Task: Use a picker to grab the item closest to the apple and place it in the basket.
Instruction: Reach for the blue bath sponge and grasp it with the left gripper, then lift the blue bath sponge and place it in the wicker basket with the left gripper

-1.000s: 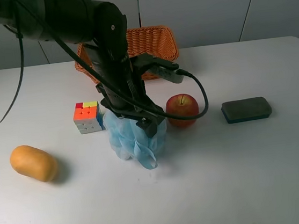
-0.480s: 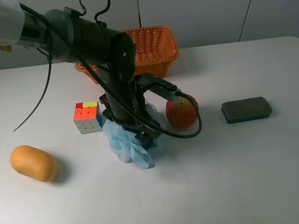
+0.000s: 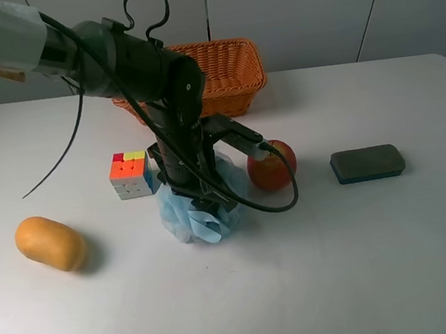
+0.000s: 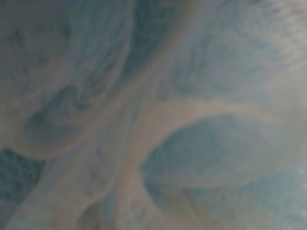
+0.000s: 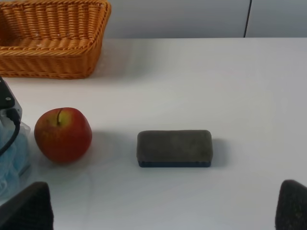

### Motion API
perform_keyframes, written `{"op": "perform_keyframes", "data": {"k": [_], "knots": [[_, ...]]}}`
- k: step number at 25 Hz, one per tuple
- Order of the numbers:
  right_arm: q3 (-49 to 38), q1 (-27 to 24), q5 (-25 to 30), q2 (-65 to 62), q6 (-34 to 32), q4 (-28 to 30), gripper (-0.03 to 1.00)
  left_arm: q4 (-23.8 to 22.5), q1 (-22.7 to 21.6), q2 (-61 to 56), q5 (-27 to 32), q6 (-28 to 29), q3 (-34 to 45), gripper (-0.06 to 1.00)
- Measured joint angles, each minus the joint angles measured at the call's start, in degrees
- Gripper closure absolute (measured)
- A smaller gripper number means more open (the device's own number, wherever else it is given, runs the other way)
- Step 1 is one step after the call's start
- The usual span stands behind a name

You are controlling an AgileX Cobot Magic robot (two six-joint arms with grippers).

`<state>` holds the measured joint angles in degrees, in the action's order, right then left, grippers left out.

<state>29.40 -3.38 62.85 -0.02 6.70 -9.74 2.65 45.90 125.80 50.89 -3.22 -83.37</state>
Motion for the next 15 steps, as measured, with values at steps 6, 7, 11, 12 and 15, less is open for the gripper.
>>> {"op": "perform_keyframes", "data": {"k": [6,7,11,12,15], "knots": [[0.0,0.0,0.0,0.0,0.0,0.0,0.27,-0.1,0.0,0.2,1.4,0.0,-0.9,0.45],[0.0,0.0,0.0,0.0,0.0,0.0,0.27,-0.3,0.0,0.4,2.2,0.0,-1.4,0.45],[0.0,0.0,0.0,0.0,0.0,0.0,0.27,-1.2,0.0,1.1,7.6,0.3,-5.4,0.47],[0.0,0.0,0.0,0.0,0.0,0.0,0.27,-1.5,0.0,1.2,9.2,0.6,-6.6,0.48],[0.0,0.0,0.0,0.0,0.0,0.0,0.27,-1.9,0.0,1.2,12.1,1.1,-8.9,0.48]]}}
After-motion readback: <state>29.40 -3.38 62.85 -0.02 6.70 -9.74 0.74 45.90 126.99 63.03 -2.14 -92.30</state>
